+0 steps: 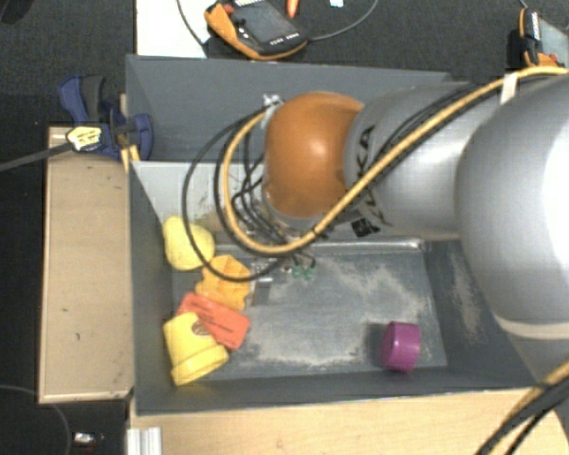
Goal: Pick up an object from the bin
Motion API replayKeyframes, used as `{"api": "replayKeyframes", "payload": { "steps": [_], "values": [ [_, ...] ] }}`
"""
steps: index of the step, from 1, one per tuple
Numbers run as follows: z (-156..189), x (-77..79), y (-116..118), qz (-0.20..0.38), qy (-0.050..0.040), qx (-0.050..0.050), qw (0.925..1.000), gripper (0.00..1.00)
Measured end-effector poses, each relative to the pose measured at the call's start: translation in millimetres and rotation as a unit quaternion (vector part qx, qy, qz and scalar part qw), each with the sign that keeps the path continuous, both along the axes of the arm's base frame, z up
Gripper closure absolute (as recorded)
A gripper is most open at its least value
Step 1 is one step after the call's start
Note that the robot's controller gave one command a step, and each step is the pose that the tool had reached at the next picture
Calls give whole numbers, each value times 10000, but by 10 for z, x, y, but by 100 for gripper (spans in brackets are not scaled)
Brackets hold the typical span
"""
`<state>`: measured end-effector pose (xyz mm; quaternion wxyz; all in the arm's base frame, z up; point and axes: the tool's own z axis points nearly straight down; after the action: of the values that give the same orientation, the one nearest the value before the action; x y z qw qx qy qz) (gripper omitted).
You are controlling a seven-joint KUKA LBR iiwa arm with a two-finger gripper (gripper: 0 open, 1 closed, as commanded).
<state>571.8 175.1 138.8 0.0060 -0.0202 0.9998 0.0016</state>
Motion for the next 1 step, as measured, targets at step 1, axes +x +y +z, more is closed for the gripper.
{"api": "replayKeyframes", "payload": {
  "steps": [1],
  "values": [
    [-328, -148, 393, -1352, 32, 24, 9908, 0]
  ]
}}
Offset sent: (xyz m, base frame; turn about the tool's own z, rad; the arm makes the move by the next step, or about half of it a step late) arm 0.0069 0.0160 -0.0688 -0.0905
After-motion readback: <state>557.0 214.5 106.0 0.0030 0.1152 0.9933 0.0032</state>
